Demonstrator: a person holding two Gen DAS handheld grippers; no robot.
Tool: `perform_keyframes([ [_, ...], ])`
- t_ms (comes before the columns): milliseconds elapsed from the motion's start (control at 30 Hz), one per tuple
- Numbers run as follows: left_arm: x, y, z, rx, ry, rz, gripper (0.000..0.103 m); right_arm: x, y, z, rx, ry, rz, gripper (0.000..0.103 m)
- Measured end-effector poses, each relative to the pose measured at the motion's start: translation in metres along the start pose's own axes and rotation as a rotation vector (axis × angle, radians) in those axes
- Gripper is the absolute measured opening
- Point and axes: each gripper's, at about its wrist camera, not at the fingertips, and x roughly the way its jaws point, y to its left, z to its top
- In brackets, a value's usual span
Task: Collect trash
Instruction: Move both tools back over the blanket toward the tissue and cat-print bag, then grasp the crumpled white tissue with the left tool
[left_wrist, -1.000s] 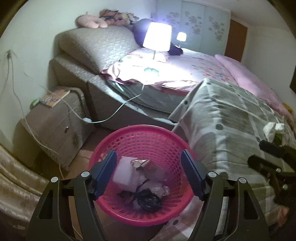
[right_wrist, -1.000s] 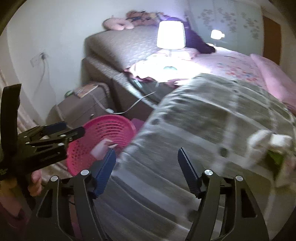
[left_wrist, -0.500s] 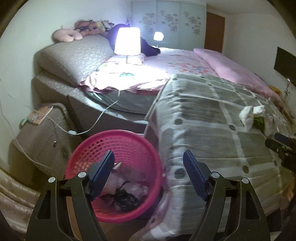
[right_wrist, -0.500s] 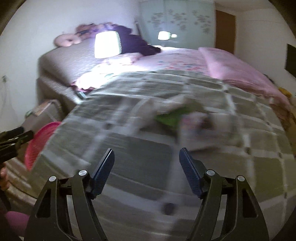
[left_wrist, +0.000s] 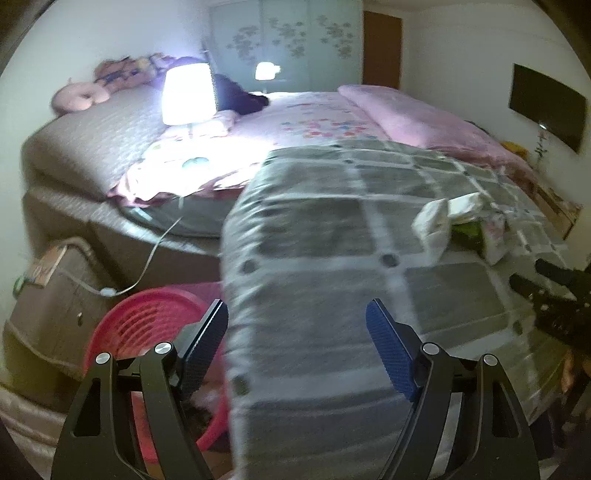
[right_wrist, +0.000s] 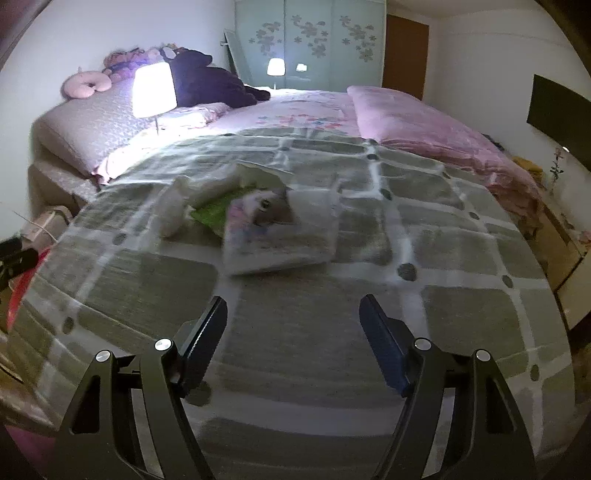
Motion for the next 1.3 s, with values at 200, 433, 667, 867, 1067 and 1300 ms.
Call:
perform_keyframes([
  [200,0.017,-0.041,0.015,0.071,0.002,-0.060,0.074,0.006,-0.010,-0.005,0.021,0.022,-0.001,0.072],
  [433,0.043,-0.078,0.031,0.138,0.028,-0.119,0.074,0.007,-0.014,-0.008,0.044,0.043,0.027,0.089],
  [667,0.066,-0.103,0.046,0.206,0.025,-0.144,0.074,0.008,-0.012,-0.007,0.037,0.051,0.030,0.092],
  [867,0.083,-0.114,0.054,0.225,0.044,-0.156,0.063,0.008,-0.013,-0.007,0.037,0.051,0.032,0.092],
  [1067,0.091,-0.111,0.056,0.199,0.077,-0.193,0.031,0.008,-0.013,-0.007,0.037,0.051,0.032,0.092],
  [1300,0.073,-0.102,0.053,0.181,0.041,-0.191,0.028,0.008,-0.013,-0.007,0.037,0.052,0.031,0.092],
])
